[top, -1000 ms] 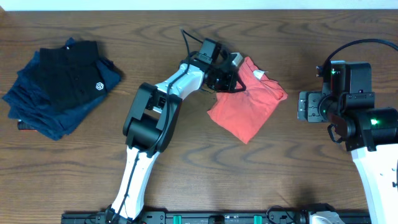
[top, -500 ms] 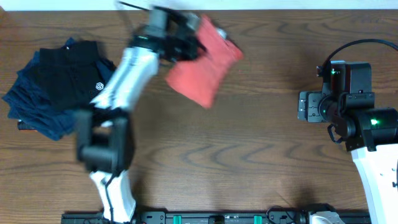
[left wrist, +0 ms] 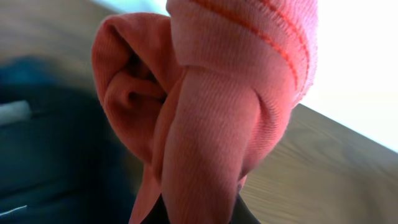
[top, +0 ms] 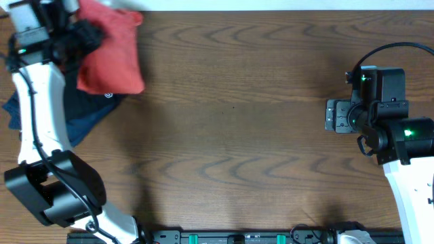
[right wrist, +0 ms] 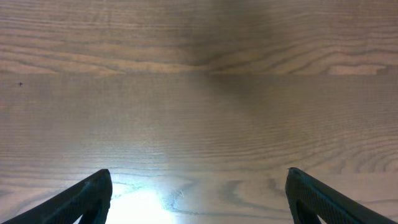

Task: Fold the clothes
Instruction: 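Carry the folded shirt left and drop it onto the navy stack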

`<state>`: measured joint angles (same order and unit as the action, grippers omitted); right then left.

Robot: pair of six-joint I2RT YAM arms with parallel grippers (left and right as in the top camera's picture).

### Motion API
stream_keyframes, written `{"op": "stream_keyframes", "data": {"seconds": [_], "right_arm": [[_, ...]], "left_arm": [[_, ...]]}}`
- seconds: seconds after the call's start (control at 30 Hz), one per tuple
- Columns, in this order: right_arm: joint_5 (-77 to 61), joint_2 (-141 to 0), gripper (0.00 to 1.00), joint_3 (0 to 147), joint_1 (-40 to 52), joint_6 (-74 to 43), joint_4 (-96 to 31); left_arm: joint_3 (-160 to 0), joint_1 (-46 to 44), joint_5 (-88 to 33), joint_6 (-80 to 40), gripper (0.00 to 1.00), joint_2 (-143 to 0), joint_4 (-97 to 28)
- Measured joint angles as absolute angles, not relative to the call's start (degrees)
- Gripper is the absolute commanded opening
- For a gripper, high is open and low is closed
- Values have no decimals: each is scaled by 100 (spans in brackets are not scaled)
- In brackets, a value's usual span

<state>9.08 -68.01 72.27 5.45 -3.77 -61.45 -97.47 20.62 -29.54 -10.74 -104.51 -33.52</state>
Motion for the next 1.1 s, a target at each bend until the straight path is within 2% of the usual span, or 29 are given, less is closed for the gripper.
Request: {"op": "stream_keyframes", "data": {"seconds": [0.1, 0.13, 0.17, 0.2, 0.23, 0.5, 0.73, 0.93, 1.1], "right_arm": [[908, -6801, 87, 7227, 545, -377, -6147], [908, -6801, 88, 7227, 545, -377, -6149], [908, -6801, 88, 7227, 545, -377, -6147], [908, -6801, 87, 7227, 545, -377, -6149], [908, -6801, 88, 7227, 545, -377, -6147], [908, -6801, 88, 7227, 545, -375, -6147], [906, -6801, 94, 7227, 545, -362, -5946], [598, -6914, 99, 7229, 545, -362, -5347], [231, -7432, 99, 7236, 545, -360, -4770]], "left_arm": [[-9697, 2495, -2587, -1074, 6, -10495, -3452], [-9688, 2639, -2502, -1074, 15, -10510, -3492], [-9688, 2773, -2436, -1059, 53, -10532, -3542], [-9686, 2897, -2381, -1079, 96, -10554, -3594], [-9686, 2998, -2351, -1085, 98, -10571, -3627], [-9686, 3485, -2239, -1219, 98, -10600, -3767], [-9686, 3422, -2689, -1328, 98, -10600, -3728], [-9686, 2416, -2958, -875, 98, -10600, -3717], [-9686, 867, -2493, -569, 98, -10604, -3898]]}}
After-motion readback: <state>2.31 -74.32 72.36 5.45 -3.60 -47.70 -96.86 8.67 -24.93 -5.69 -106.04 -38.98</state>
